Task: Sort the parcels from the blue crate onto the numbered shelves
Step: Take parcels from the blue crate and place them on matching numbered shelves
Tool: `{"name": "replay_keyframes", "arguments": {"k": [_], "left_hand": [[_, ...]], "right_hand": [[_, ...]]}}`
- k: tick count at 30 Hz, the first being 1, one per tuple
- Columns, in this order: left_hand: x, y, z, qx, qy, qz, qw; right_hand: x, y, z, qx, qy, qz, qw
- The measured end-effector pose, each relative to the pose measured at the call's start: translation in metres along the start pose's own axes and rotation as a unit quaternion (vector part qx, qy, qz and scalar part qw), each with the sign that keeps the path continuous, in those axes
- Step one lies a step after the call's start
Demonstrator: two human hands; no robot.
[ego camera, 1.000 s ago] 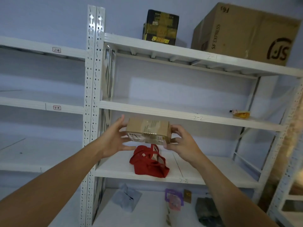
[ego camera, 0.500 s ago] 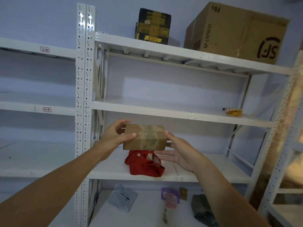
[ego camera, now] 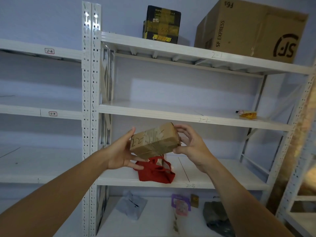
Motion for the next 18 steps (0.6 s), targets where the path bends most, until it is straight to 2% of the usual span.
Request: {"name": "replay_keyframes", "arguments": {"k": [3,6,9,11,12,15,18], "left_hand": [[0.004,0.009,-0.001,0.032,0.003,0.046,0.998],[-0.005,0.009,-0.001,-0.005,0.079,0.043,0.996],[-0.017,-0.004,0.0,-0.129,0.201,0.011,0.971],[-0.02,-0.008,0.004,-0.188,0.266,0.017,0.945],[-0.018,-0.008,0.005,-0.203,0.287,0.013,0.936],[-0.011,0.003,0.01,-0.249,0.325,-0.062,0.91],[-0.008,0.022,0.018,-0.282,0.364,-0.132,0.878]], "right_hand": [[0.006,0.004,0.002,0.007,-0.013,0.009,1.0],[-0.001,-0.001,0.0,-0.029,0.024,0.002,0.999],[-0.024,-0.007,0.006,-0.09,0.13,-0.176,0.972],[-0.037,0.011,0.016,-0.068,0.21,-0.292,0.931],[-0.04,0.021,0.02,-0.051,0.237,-0.306,0.921],[-0.036,0.043,0.019,-0.028,0.252,-0.277,0.927],[-0.024,0.052,0.009,-0.044,0.242,-0.235,0.941]]}}
Point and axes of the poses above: each hand's wrist, its own z-axis away from the middle knuckle, its own y-axis out of the palm, x = y × z, the point moved 7 cm from there along -z, towards the middle knuckle, and after that the axes turned 4 degrees about y, right-handed, at the moved point
